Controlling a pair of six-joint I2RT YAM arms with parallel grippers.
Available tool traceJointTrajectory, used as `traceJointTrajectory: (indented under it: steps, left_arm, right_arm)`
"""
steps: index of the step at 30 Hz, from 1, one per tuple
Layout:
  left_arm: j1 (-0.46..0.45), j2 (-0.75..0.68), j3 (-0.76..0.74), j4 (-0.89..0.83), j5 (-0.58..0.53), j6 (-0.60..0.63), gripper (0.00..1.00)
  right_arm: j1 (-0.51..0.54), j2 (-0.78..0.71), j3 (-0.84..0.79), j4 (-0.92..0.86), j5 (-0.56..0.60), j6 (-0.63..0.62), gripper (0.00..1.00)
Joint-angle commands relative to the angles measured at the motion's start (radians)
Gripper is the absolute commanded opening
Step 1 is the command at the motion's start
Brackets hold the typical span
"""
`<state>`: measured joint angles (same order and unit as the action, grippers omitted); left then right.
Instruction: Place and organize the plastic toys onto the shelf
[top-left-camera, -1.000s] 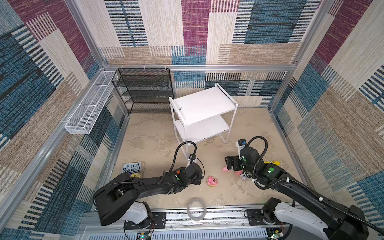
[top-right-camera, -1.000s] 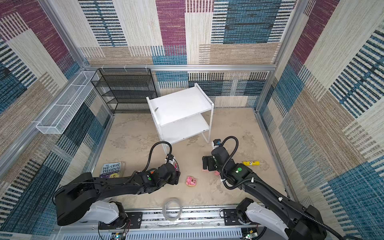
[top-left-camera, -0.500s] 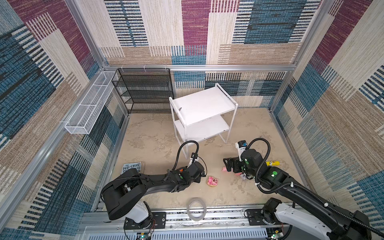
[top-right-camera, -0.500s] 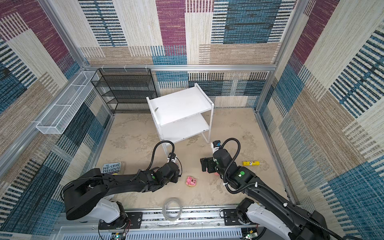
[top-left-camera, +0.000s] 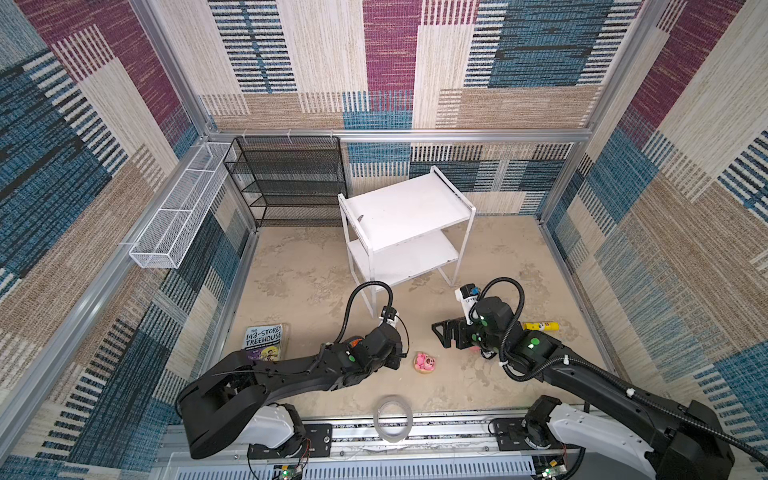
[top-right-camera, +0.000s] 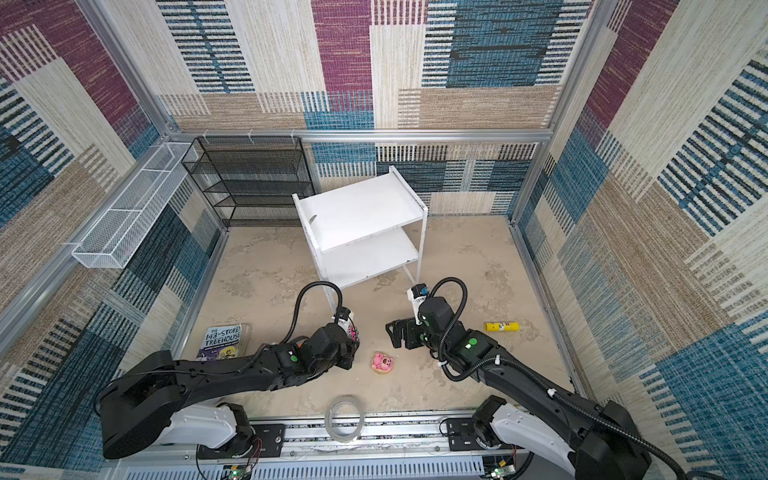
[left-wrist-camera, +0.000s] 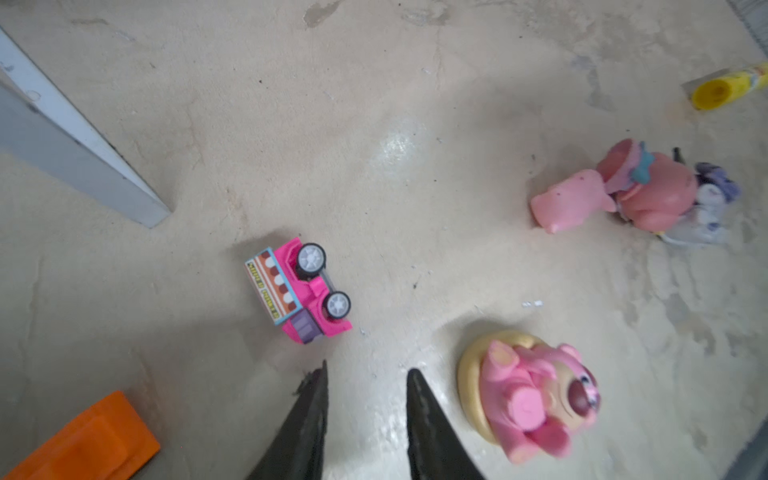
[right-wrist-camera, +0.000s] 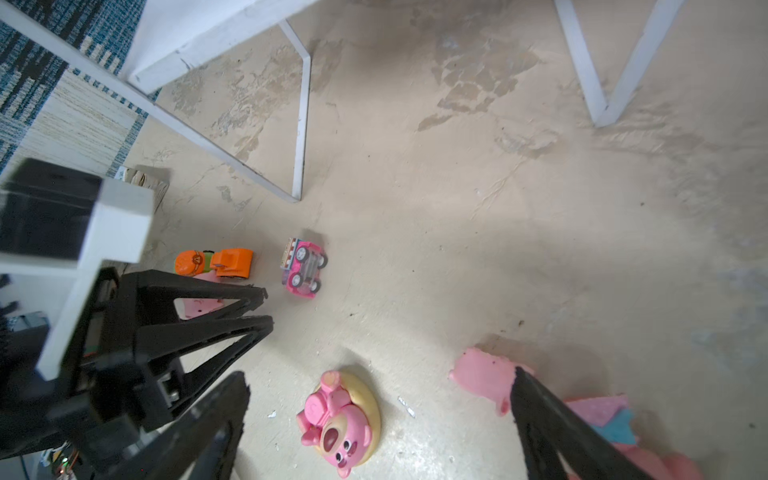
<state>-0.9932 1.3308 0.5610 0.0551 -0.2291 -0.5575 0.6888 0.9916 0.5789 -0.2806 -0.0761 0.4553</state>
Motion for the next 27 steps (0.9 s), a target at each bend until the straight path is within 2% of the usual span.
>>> traceJointTrajectory:
  steps: [1, 5, 8, 15, 20, 27]
  left_arm:
    - [-0.001, -0.038, -0.025, -0.053, -0.007, 0.052, 0.36]
    - [-0.001, 0.011, 0.003, -0.058, -0.060, 0.037, 0.61]
    - [-0.002, 0.097, 0.054, -0.060, -0.075, 0.005, 0.66]
    - [-0.002, 0.247, 0.153, -0.067, -0.121, -0.024, 0.65]
    - [0.000, 0.313, 0.230, -0.161, -0.149, -0.047, 0.48]
    - [0.001, 0.309, 0.226, -0.161, -0.156, -0.057, 0.39]
  right_arm:
    - [0.002, 0.025, -0.010, 0.120, -0.078, 0.055, 0.99]
    - [0.001, 0.040, 0.007, 0.118, -0.060, 0.047, 0.99]
    - [0.002, 0.026, 0.016, 0.096, -0.041, 0.037, 0.99]
    - [0.003, -0.043, 0.003, 0.033, -0.005, 0.037, 0.99]
    - [0.002, -0.067, -0.007, 0.021, 0.001, 0.038, 0.99]
    - [0.002, -0.047, -0.022, 0.059, -0.022, 0.045, 0.99]
